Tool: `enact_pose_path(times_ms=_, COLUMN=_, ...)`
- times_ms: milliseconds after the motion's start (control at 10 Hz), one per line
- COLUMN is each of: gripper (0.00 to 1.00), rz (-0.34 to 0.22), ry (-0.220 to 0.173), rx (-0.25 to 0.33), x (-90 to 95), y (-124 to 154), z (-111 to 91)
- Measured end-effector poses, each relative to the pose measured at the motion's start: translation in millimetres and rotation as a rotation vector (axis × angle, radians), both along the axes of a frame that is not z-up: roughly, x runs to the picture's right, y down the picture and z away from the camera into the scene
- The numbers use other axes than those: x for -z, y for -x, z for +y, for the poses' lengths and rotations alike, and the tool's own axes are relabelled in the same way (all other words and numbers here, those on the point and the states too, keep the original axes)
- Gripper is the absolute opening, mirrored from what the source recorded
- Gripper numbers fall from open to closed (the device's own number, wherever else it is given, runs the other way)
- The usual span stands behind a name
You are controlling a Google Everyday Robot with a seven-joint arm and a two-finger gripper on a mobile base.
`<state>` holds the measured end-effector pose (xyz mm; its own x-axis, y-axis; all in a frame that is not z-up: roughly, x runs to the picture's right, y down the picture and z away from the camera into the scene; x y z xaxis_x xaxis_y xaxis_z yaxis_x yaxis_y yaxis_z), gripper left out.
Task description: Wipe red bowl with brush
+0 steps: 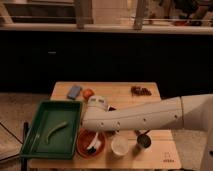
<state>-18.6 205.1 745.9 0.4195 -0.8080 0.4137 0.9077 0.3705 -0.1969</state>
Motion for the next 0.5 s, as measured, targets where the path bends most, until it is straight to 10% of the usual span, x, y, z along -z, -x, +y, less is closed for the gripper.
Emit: enact_pose_path(times_ms=500, gripper=0.01, rz=0.092, ry=-0.005, rx=0.025, x=-19.3, y=-31, z=-24)
